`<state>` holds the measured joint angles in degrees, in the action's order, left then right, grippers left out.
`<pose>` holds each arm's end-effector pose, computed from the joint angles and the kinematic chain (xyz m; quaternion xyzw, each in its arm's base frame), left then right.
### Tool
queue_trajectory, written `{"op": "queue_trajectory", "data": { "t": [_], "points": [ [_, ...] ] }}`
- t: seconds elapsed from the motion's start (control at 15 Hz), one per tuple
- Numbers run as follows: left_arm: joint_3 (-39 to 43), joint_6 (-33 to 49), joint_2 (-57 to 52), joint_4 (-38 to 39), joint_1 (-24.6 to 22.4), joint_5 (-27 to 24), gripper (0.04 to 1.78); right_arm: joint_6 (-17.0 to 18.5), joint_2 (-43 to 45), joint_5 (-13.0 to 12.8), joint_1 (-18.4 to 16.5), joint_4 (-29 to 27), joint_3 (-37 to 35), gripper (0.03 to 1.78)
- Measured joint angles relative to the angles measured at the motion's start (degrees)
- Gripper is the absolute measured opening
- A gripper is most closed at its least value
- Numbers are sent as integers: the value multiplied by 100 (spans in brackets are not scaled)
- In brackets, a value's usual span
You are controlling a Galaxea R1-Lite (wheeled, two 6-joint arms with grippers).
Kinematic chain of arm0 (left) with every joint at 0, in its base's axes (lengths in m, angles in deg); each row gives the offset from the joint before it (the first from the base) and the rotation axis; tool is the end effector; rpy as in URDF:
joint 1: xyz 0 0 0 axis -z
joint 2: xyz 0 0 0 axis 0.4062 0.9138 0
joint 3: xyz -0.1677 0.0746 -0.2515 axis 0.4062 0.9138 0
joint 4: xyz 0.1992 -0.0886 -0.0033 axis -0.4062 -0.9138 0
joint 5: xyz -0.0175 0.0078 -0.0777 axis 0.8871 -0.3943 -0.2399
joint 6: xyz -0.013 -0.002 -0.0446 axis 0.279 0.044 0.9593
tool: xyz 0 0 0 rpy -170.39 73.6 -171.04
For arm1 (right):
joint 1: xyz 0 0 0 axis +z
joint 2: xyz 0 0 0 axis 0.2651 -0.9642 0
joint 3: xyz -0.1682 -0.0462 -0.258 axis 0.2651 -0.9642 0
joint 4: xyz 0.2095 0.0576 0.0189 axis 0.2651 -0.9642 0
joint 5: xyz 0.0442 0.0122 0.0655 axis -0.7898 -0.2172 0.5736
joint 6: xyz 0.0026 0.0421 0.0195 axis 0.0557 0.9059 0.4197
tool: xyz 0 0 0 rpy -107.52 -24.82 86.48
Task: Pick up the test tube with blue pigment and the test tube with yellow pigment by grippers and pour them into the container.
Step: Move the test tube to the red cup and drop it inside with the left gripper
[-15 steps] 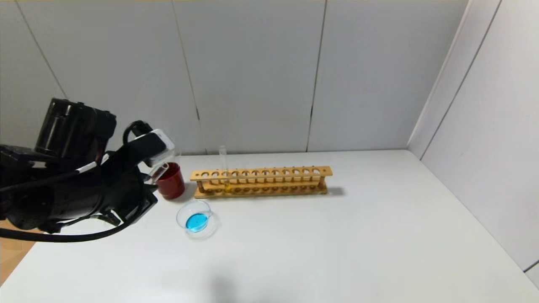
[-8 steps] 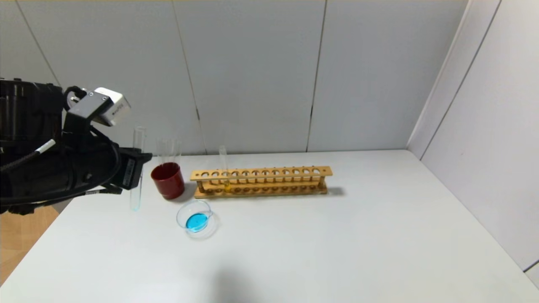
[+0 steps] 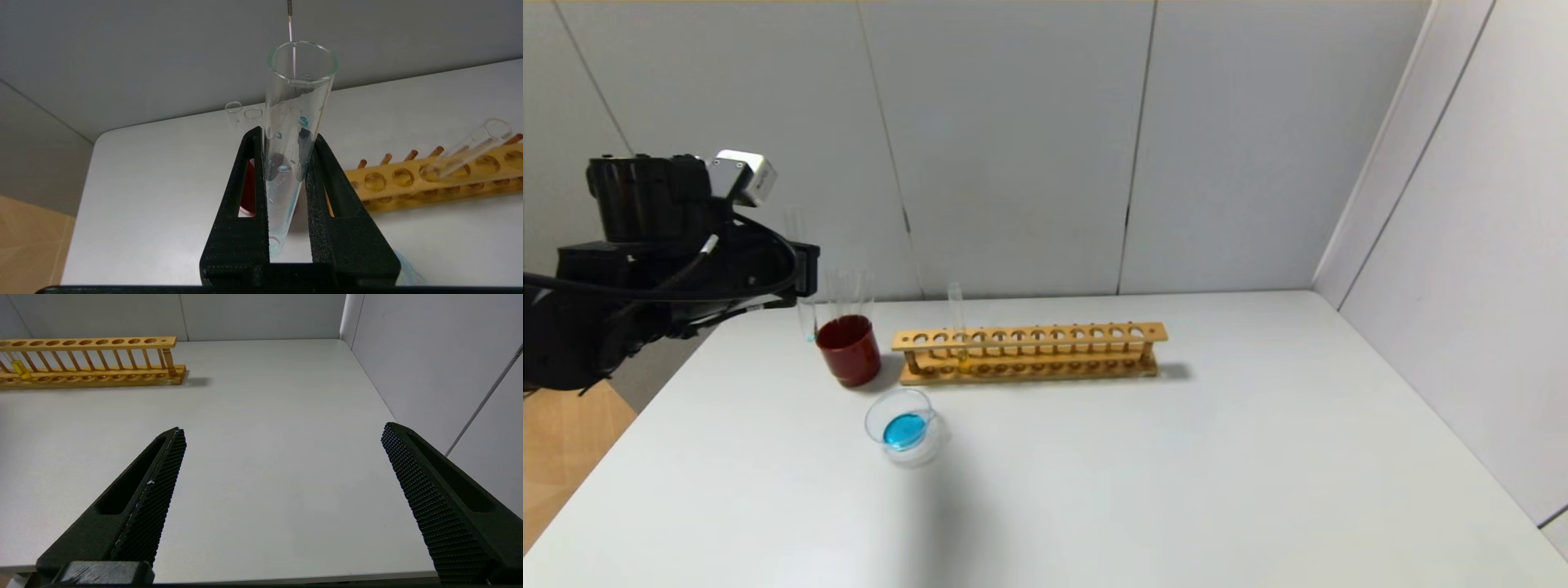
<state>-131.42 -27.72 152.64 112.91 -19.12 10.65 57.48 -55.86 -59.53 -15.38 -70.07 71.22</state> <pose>0.3719 -0.0300 0.1990 0.0537 0.1046 -0.0313 0.9926 0.0195 -0.0002 0.0760 0.0067 -0.0025 -0.0031 1.0000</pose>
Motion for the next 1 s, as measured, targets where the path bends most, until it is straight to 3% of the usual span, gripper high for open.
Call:
{"op": "queue_trajectory", "data": {
  "t": [0.33, 0.6, 1.0],
  "points": [
    [-501, 332, 1007, 256, -350, -655, 31, 2, 0, 2, 0, 2, 0, 175],
    [-612, 444, 1492, 877, -482, -719, 31, 0, 0, 2, 0, 2, 0, 175],
    [-629, 439, 1751, 901, -484, -851, 31, 0, 0, 2, 0, 2, 0, 175]
  ]
}}
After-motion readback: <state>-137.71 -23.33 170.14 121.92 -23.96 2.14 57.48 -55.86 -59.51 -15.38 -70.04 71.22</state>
